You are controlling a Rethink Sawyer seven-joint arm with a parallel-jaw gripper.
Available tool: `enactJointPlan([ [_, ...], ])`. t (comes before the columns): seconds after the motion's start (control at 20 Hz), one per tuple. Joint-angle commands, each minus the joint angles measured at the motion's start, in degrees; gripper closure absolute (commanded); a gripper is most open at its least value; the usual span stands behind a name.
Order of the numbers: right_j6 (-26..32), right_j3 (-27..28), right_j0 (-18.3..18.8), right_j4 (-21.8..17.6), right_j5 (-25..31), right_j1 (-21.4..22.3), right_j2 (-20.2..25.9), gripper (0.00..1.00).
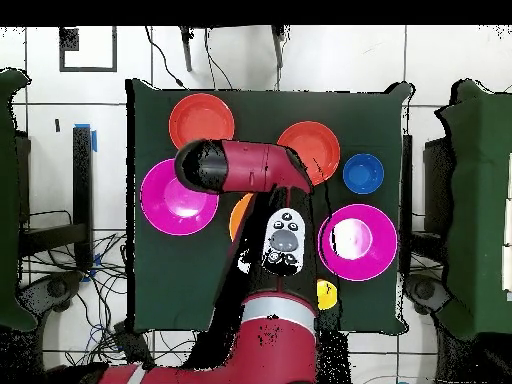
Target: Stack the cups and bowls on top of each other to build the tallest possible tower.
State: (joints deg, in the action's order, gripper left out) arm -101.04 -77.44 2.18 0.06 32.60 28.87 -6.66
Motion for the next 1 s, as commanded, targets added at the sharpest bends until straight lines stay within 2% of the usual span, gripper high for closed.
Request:
enactJointPlan([
  [0.05, 0.0, 5.8, 1.9, -1.9, 4.6, -4.3, 5.2, 0.00],
  [0.4, -0.2, 9.2, 2.1, -2.5, 5.5, -6.8, 4.2, 0.00],
  [0.65, -0.9, 7.6, 1.4, -2.8, 6.5, -5.6, 2.9, 0.00],
  [1.0, -1.6, 7.5, 0.8, -2.3, 6.6, -6.1, 3.3, 0.00],
])
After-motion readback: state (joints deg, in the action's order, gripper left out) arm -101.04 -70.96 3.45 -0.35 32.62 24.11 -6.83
